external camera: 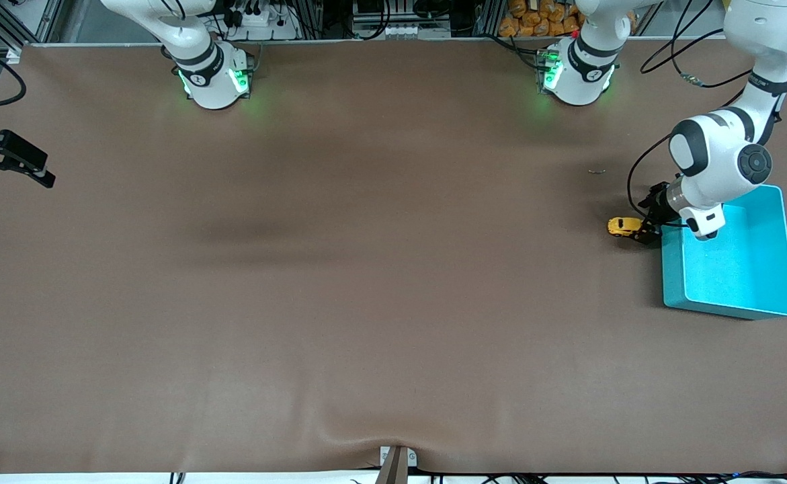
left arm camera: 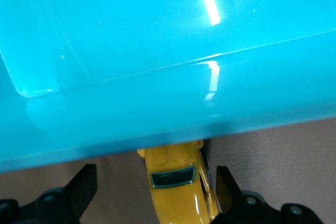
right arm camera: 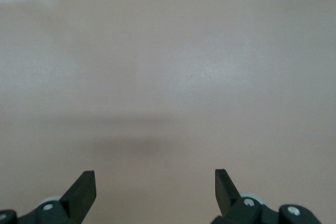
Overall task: Wind and store yellow beetle car
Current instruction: 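Lower the left gripper and close it on the yellow car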
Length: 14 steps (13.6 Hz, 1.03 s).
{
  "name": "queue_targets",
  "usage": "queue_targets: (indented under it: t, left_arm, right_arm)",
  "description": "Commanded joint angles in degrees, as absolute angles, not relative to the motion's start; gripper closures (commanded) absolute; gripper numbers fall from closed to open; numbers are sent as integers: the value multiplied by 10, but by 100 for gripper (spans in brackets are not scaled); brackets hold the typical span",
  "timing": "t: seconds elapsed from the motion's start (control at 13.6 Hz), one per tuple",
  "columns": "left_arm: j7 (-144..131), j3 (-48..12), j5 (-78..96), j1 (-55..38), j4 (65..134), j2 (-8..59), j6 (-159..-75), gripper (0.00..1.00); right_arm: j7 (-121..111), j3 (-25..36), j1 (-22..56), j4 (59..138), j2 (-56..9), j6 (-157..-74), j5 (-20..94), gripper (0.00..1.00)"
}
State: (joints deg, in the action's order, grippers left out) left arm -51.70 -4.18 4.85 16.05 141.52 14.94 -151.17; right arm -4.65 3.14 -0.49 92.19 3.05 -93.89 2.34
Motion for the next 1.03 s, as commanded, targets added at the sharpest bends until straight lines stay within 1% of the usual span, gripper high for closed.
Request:
queue_targets:
  t: [0.0,0.07,0.15,0.22,0.29,0.37,0.44,0.73,0.81,0.95]
  left_arm:
    - [-522,-45,60,159,1419,153,-1527,13]
    - [-522,-45,60,159,1419,154,-1527,30]
    - [-522,-45,60,158,1419,155,-1531,55]
    - [-522,-46,60,157,1419,155,-1532,77]
    - [-522,-50,60,158,1419,154,-1532,94]
    - [-524,-51,60,159,1417,153,-1532,100]
    - [-525,-55,60,158,1416,151,-1532,100]
    - [-542,-107,60,158,1403,124,-1524,100]
    - [-546,-120,59,158,1392,114,-1504,100]
    - [-545,-123,52,158,1344,99,-1430,100]
  right_arm:
    - [-29,26,-7,925,41,-934,22,0]
    - [-29,27,-7,925,41,-932,22,0]
    - [-29,27,-7,922,42,-926,22,0]
    - [-30,26,-7,921,43,-918,20,0]
    - [-30,25,-6,920,43,-916,16,0]
    - [-30,25,-6,919,43,-916,16,0]
    - [-30,25,-6,918,44,-915,16,0]
    - [-30,26,-7,917,41,-918,13,0]
    - [-30,26,-6,917,40,-918,12,0]
    - [-29,25,-2,917,40,-918,2,0]
